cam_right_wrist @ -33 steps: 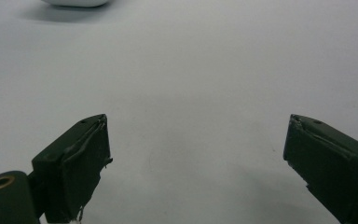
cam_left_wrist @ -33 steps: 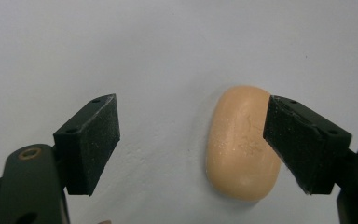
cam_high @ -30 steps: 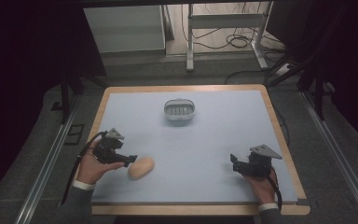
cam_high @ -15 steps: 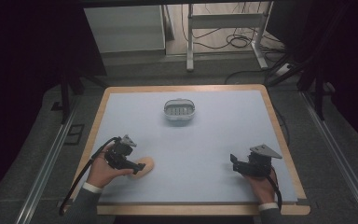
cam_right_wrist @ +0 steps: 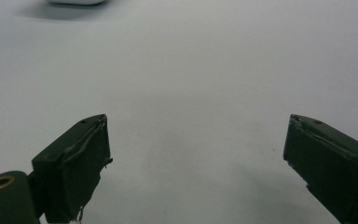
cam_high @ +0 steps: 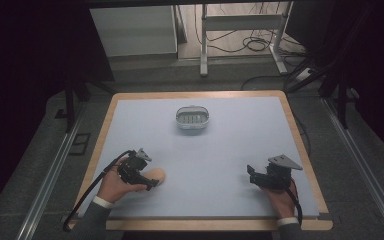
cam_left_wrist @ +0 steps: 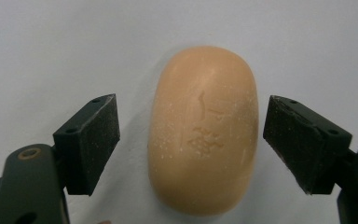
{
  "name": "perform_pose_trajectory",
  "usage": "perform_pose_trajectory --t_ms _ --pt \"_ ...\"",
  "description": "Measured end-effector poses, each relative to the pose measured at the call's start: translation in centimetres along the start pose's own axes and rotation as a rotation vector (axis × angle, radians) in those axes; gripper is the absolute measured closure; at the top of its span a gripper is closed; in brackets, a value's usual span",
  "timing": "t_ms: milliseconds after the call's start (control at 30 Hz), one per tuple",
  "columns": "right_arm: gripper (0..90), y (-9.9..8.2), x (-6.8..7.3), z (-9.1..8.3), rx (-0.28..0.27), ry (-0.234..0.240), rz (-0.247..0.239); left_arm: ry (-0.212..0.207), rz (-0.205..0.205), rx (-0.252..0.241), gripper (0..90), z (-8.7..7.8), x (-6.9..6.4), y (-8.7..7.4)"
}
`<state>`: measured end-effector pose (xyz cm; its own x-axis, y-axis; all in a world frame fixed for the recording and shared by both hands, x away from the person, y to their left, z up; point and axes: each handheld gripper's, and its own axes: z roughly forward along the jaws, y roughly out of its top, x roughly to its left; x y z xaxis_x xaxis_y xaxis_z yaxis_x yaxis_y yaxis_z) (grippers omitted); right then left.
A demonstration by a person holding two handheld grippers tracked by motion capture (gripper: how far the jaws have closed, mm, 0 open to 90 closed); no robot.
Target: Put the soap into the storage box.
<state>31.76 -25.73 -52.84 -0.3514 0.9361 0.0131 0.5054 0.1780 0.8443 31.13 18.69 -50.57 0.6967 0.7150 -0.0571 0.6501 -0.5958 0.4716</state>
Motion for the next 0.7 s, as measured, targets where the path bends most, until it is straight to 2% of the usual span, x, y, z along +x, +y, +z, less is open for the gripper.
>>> perform_pose_trajectory --t_ms 300,467,600,700 --pt "7.2 0.0 0.0 0.0 0.002 0.000 0.001 -0.013 0.013 0.026 20.4 1.0 -0.4 -0.1" --pt "7.2 0.0 0.0 0.0 0.004 0.000 0.002 -0.024 0.007 0.037 23.6 1.4 -0.5 -0.5" --pt "7.2 0.0 0.0 0.0 0.004 -0.003 0.001 -0.011 0.004 0.027 30.6 1.3 -0.4 -0.7" --pt "7.2 0.0 0.0 0.1 0.006 -0.003 0.001 -0.011 0.006 0.028 31.6 1.3 -0.4 -0.7"
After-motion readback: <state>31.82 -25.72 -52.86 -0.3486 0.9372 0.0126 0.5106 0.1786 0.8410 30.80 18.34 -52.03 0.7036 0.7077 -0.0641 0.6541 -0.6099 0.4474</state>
